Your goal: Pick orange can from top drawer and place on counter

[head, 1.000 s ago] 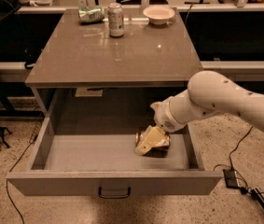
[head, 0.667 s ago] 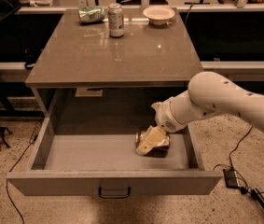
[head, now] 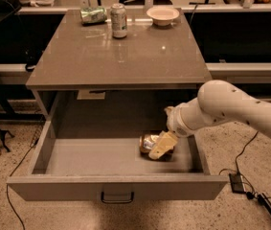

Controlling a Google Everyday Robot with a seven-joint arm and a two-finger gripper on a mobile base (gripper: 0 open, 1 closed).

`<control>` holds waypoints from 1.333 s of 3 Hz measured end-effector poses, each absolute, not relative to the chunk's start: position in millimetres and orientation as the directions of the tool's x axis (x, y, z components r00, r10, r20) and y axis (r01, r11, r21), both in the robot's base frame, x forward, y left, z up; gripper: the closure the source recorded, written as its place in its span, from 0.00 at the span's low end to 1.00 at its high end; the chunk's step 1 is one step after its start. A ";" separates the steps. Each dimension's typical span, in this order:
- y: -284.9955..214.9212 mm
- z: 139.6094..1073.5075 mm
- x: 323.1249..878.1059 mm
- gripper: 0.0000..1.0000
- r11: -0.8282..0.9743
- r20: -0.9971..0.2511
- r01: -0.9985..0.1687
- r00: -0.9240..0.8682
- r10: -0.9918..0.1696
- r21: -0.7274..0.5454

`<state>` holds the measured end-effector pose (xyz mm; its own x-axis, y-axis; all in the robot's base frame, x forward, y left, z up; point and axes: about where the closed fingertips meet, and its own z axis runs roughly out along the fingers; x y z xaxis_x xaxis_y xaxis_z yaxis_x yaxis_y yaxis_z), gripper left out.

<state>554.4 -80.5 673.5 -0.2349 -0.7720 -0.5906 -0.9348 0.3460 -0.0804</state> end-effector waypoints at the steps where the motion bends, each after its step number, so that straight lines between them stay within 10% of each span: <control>1: -93.6 650.8 561.1 0.00 0.340 -0.555 -0.936 -0.238 -0.797 -0.087; 4: -103.9 619.4 561.8 0.73 0.325 -0.499 -0.942 -0.243 -0.832 -0.082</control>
Offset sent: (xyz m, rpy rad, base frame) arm 0.0116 -0.0288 -0.0678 -0.1344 0.0605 0.0177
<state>561.8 -103.9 619.4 -0.2434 -0.8317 -0.4991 -0.9423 0.3247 -0.0816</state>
